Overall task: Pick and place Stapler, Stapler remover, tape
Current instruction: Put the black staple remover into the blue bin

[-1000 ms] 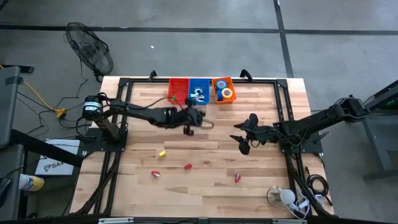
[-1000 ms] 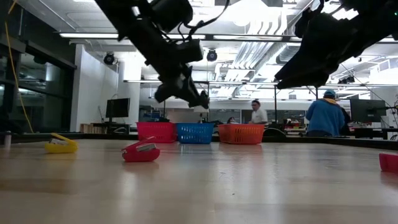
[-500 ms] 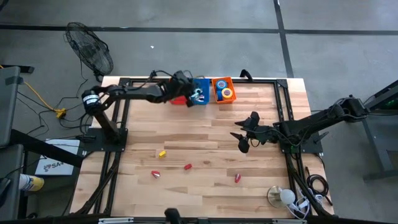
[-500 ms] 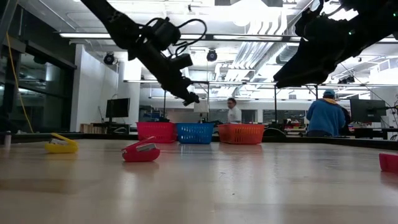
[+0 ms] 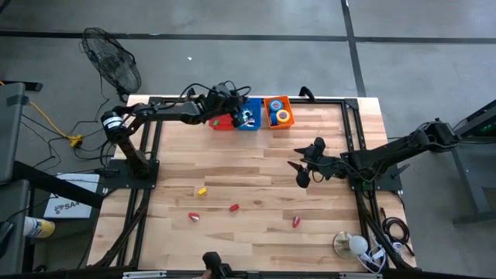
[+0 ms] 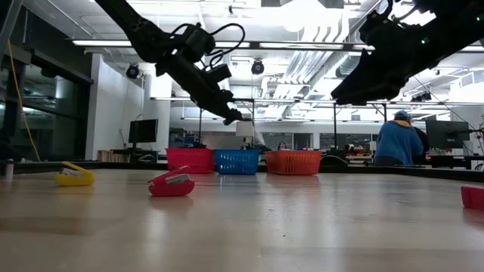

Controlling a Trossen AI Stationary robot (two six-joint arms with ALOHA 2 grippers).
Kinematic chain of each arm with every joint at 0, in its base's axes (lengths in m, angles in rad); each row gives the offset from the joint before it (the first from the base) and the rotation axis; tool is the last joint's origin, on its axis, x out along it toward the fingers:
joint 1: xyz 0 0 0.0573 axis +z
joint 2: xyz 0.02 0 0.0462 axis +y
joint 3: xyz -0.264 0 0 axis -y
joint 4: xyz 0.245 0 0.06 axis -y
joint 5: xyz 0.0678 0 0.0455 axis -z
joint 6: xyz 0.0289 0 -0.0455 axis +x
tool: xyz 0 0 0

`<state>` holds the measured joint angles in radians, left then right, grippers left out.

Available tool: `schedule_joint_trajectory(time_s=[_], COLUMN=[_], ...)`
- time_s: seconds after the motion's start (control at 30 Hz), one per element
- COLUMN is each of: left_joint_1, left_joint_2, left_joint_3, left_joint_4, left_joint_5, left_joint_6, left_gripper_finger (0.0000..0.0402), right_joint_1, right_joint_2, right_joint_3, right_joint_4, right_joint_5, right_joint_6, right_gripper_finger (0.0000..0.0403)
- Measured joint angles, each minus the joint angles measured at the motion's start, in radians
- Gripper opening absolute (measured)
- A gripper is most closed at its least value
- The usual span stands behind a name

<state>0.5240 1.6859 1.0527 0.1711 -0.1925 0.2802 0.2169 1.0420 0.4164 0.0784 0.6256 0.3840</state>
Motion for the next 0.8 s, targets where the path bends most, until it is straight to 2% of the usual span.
schedule_joint_trajectory(time_s=[0.13,0.33,0.53,0.8], left_joint_1=[0.000,0.018,0.034,0.040], left_joint_2=[0.005,0.077,0.156,0.242], left_joint_3=[0.000,0.019,0.109,0.274], left_joint_4=[0.002,0.013,-0.022,-0.268], left_joint_5=[-0.023,-0.031,-0.016,0.049], left_joint_6=[-0.001,-0.009,-0.032,-0.057], left_gripper_finger=[0.0076,0.0076,0.0076,0.0076], right_joint_1=[0.000,-0.027,-0.113,-0.174], right_joint_2=[0.000,0.000,0.000,0.000], right_joint_3=[0.000,0.000,0.000,0.000], right_joint_4=[0.000,0.007,0.034,0.031], right_joint_5=[0.037,0.077,-0.006,-0.109], right_joint_6=[0.000,-0.004,-0.049,-0.077], right_gripper_finger=[0.0254,0.0254,0.0254,0.0254])
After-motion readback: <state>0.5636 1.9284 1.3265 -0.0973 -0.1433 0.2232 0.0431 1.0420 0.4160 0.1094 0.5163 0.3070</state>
